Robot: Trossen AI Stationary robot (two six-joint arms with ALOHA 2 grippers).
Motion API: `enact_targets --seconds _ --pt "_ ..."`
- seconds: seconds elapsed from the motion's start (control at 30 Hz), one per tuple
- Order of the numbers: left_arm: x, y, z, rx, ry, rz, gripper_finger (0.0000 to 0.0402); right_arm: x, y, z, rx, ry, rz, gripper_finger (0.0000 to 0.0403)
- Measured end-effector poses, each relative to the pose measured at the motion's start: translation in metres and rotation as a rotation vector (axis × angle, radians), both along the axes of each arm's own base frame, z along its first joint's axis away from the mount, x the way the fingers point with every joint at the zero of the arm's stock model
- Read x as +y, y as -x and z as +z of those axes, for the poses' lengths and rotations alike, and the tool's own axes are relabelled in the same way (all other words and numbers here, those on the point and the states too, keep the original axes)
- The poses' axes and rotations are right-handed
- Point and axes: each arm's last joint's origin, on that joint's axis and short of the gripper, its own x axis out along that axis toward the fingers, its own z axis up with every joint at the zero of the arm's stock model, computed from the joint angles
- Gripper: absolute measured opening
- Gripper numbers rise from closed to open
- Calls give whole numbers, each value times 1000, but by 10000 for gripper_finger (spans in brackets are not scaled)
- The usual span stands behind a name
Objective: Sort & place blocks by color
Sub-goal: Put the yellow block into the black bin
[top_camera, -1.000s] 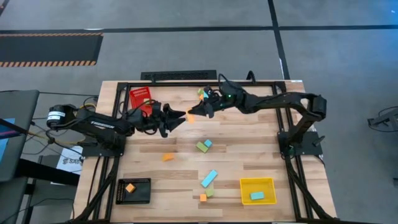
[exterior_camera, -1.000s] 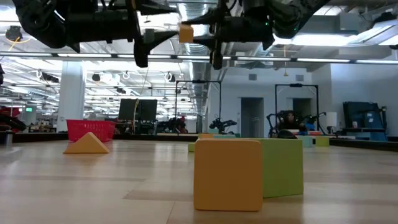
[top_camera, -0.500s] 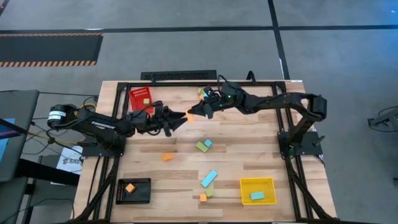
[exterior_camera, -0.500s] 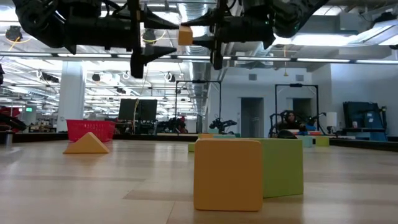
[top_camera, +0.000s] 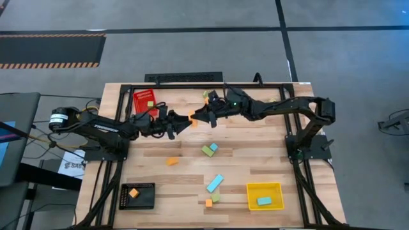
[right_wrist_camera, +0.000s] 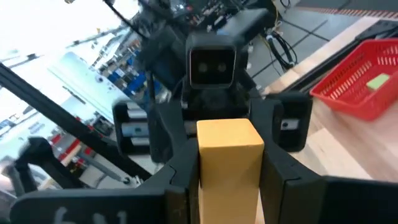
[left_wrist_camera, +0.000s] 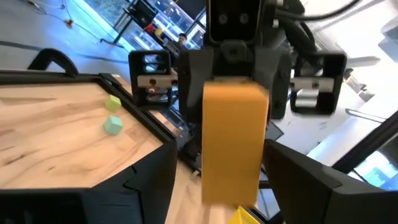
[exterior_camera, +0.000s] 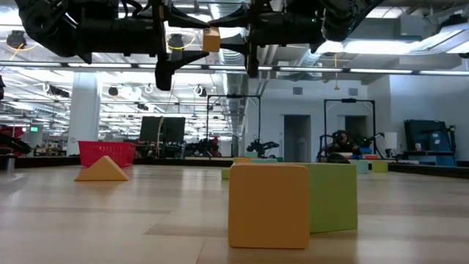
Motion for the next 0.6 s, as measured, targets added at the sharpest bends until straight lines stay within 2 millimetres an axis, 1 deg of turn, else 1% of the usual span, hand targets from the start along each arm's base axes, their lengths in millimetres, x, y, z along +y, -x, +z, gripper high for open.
enact_targets --seconds 0.17,0.23,0.33,0.5,0.6 --pt "-1 0 0 3 6 -40 223 7 -2 0 -3 28 -31 113" --pt "-2 0 0 3 6 -55 215 7 -2 1 -13 33 -48 113" --pt "-2 0 0 -2 3 -73 190 6 -2 2 -26 34 -51 113" --pt "-2 0 0 0 -2 -73 133 7 -2 2 -23 23 -49 113" --pt "-2 0 0 0 -12 -69 112 8 -2 2 -22 6 -43 113"
